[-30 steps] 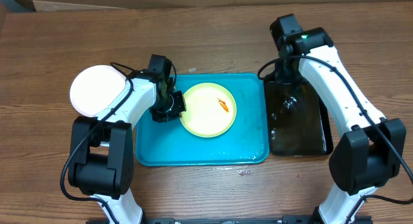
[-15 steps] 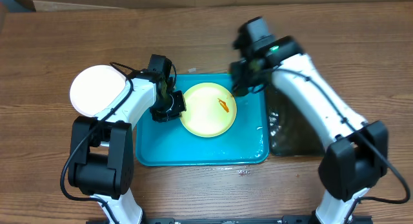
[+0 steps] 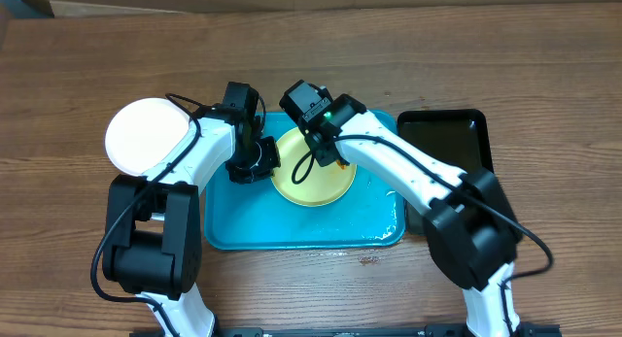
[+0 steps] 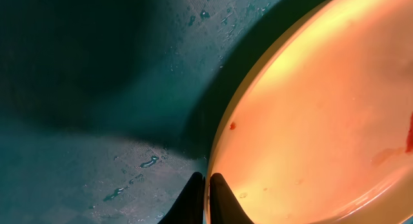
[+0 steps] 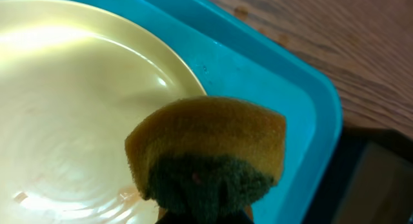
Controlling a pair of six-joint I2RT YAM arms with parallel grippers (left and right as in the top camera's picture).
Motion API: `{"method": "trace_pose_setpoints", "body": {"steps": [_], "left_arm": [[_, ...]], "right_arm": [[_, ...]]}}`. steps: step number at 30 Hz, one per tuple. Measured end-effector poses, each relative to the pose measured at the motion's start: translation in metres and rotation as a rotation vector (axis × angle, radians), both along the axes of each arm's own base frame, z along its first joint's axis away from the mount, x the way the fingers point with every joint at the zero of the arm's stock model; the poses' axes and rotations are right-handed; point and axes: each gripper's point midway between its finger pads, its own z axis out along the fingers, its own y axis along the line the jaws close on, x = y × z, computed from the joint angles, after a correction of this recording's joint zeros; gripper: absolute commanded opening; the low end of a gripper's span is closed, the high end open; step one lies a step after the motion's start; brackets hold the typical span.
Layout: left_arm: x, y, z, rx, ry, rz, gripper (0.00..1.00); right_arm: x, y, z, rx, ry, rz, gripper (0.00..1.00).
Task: Clean dirty plates on tray and stack at the side
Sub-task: 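Scrub the yellow plate surface with the sponge in the right gripper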
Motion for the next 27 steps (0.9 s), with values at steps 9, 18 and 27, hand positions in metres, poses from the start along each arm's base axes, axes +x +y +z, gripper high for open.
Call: {"method": "trace_pose_setpoints", "body": {"steps": [9,18,27], "left_arm": [[0.0,0.0,0.0,0.0,0.0,0.0,0.06],[0.0,0.0,0.0,0.0,0.0,0.0,0.06],[0.0,0.001,0.0,0.004,0.0,0.001,0.06]], "right_arm": [[0.001,0.009,-0.03,0.017,0.043,0.005,0.04],[-0.001,0.011,-0.055,0.015,0.089,-0.021,0.04],[-0.009,0.048,-0.056,0.288,0.228,-0.01,0.04]]}}
